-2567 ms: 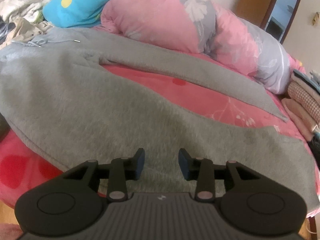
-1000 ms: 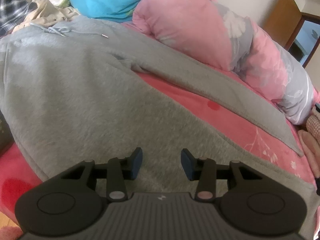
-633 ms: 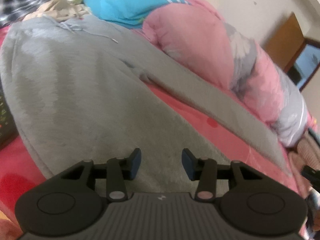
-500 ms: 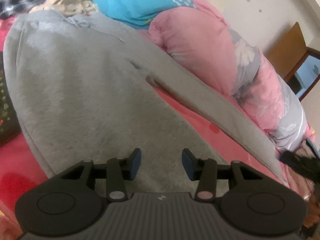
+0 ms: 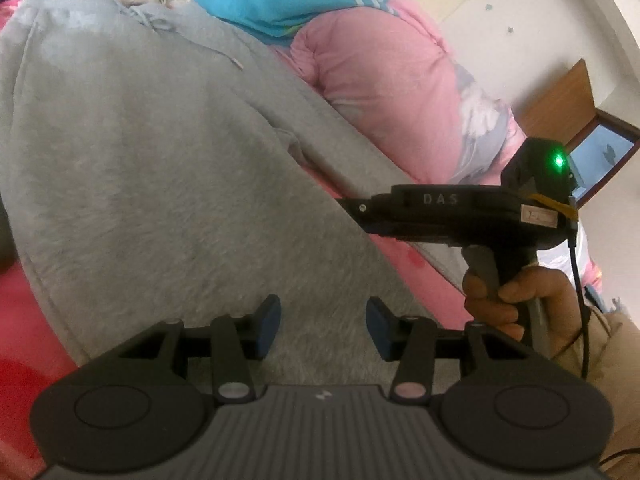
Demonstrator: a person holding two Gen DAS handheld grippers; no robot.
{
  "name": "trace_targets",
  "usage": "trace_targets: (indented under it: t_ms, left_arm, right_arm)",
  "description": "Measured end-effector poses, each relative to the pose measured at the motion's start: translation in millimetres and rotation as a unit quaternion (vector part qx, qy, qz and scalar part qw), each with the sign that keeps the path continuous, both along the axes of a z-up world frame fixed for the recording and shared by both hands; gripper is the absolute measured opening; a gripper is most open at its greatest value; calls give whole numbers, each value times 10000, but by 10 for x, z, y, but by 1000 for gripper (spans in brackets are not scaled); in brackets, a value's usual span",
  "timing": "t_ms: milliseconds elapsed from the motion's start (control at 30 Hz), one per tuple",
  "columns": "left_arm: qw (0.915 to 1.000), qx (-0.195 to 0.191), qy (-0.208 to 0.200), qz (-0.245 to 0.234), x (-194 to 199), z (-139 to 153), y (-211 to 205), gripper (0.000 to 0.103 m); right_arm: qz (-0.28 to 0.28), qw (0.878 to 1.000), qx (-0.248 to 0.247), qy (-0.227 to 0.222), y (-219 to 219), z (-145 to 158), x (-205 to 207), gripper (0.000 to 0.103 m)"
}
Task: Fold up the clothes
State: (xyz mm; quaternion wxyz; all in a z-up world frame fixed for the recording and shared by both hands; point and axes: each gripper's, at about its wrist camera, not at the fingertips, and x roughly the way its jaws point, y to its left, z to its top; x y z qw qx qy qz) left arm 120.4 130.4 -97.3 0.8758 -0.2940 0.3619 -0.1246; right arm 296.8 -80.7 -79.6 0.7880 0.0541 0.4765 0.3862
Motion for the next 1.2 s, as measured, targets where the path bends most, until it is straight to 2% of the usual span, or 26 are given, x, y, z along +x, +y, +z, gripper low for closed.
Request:
trace_targets:
  t_ms: [167,367,433,467,533,633,733,800,933,1067,1133,1200]
  left_arm:
    - [9999,-131,-6,-16,4,-23,34,50]
    - [9999,-165,-6,-5,-1,-29,39,50]
    - [9999,-158,-7,-5,-6,-29,39,50]
    - [9999,-153,-8,-6,-9,-29,39,50]
    - [9999,-145,-9,-7,-14,-28,38,50]
    - [9999,-133,-11,-8,-23,-28,38,50]
    - [9999,-121,-13,-9,-31,-27,38,50]
    - [9999,-112,-15,-10,-36,-27,38,50]
    - [10000,-85,-18,-6,-53,-26,29,50]
    - [10000,-70,-11,-5,-65,-22,30,50]
    - [10000,-68,-11,0,-66,-20,27,50]
    - [10000,-69,-9,5,-62,-18,24,50]
  right_arm:
    - [131,9999,-21,-29,22,66,-5,29]
    - [200,9988,321,296,-3,32,34,30]
    - [223,9993,115,272,61,-32,3,23]
    - [230,9996,35,168,83,-35,-25,11]
    - [241,9997,-48,-84,117,2,-86,4]
    - [292,9943,-271,-986,183,197,-264,3]
    - [481,9745,-743,-2060,317,315,-475,1]
    - [613,9652,-1056,-2313,396,251,-476,1]
    - [244,9749,-1048,-1948,276,66,-281,2]
    - [-490,9703,-1031,-2134,-12,177,-186,1]
    - [-770,9747,-787,-1947,-249,265,-136,2]
    - [-762,9830,-445,-1607,-415,316,-145,5]
